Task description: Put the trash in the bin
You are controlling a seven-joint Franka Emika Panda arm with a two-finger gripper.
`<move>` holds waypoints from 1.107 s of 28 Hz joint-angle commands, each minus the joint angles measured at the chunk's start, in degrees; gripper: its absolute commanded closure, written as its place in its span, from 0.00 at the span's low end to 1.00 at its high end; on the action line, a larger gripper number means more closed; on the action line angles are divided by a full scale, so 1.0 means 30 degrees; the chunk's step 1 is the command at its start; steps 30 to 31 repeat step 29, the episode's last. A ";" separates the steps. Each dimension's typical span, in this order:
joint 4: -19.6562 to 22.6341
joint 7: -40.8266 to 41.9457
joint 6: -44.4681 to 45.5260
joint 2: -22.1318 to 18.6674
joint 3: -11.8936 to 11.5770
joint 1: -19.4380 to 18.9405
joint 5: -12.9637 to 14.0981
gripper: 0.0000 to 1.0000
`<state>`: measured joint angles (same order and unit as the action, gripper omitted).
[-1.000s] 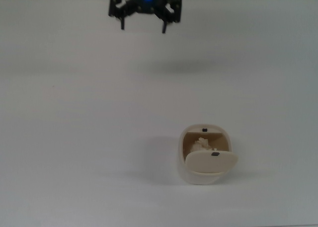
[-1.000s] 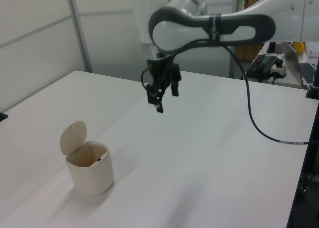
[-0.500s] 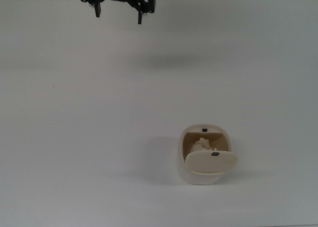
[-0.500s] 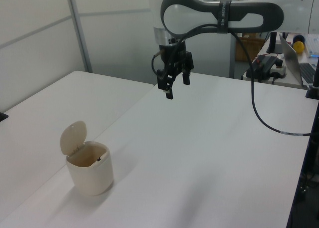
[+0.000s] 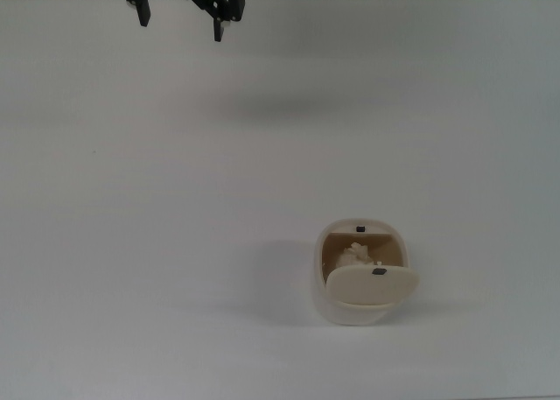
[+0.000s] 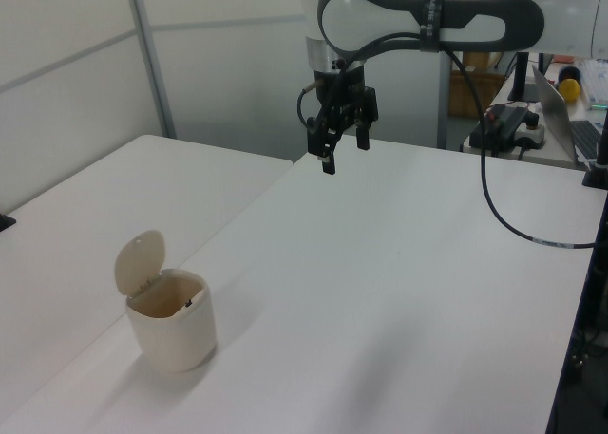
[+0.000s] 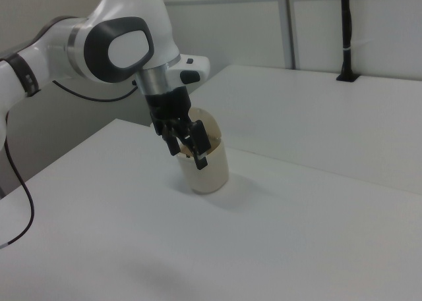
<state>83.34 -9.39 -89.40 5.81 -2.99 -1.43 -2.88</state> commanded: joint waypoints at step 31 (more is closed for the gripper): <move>-0.0037 0.0551 -0.0230 -0.0852 0.1904 0.1971 0.1166 0.00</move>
